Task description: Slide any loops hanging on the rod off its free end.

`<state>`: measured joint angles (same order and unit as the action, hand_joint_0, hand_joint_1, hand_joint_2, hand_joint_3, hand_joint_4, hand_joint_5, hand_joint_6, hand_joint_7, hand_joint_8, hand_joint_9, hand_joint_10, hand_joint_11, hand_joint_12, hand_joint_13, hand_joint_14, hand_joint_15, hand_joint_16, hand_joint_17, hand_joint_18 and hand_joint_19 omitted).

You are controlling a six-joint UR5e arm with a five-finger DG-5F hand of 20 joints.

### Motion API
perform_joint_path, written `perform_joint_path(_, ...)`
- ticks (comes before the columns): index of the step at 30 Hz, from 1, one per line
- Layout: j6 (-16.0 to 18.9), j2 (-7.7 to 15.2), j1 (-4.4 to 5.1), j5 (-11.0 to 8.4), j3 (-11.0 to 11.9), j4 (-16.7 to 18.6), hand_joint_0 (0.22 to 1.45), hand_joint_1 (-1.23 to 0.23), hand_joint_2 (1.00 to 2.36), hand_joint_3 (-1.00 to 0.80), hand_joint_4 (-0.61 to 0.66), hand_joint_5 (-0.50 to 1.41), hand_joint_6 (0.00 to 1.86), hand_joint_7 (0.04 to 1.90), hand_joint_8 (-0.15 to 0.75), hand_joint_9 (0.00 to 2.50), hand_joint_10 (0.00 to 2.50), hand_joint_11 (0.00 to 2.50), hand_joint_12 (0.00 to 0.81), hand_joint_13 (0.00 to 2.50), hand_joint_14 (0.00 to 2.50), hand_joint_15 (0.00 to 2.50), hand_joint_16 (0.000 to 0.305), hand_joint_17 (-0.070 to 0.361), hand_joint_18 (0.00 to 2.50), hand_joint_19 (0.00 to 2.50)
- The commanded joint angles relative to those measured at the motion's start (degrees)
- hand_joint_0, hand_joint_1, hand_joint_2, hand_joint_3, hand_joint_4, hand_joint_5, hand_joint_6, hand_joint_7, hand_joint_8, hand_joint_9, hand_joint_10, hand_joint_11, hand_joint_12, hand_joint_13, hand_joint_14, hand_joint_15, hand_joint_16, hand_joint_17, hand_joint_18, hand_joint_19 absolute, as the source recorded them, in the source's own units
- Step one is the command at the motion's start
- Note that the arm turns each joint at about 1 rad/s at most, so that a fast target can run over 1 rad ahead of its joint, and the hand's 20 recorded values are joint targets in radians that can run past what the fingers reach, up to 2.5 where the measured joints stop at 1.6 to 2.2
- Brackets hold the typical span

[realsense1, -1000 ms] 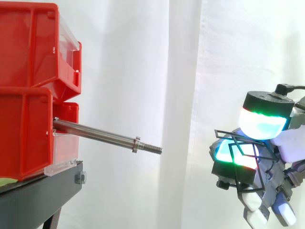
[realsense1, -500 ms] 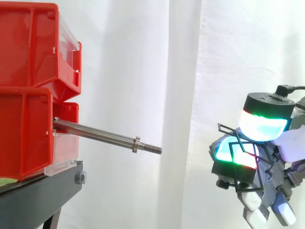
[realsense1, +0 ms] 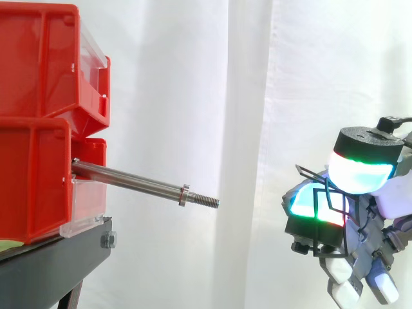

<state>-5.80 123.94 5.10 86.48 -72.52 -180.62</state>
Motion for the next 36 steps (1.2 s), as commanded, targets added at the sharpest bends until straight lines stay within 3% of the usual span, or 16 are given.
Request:
perform_joint_path(1,0.00,-0.01,0.09,0.00,0.01,0.01,0.58,-0.73,1.00,-0.44,0.14,-0.16,0.86,1.03,0.299,0.85,0.01,0.30,0.291,0.85,0.01,0.17,0.046,0.104,0.95,0.41)
perform_joint_path(9,0.00,-0.01,0.00,0.00,0.01,0.01,0.55,-0.62,1.00,-0.49,0.16,-0.16,0.85,1.03,0.305,0.85,0.01,0.30,0.295,0.85,0.01,0.17,0.047,0.106,0.94,0.42)
perform_joint_path(20,0.00,-0.01,0.00,0.00,0.01,0.01,0.57,-0.58,1.00,-0.45,0.15,-0.16,0.84,1.07,0.304,0.86,0.01,0.30,0.293,0.86,0.01,0.17,0.047,0.105,0.95,0.42)
perform_joint_path(36,-0.09,0.08,0.09,0.00,0.01,0.01,0.59,-0.72,1.02,-0.21,0.08,-0.14,0.87,1.08,0.302,0.87,0.01,0.30,0.288,0.87,0.01,0.17,0.045,0.102,0.96,0.42)
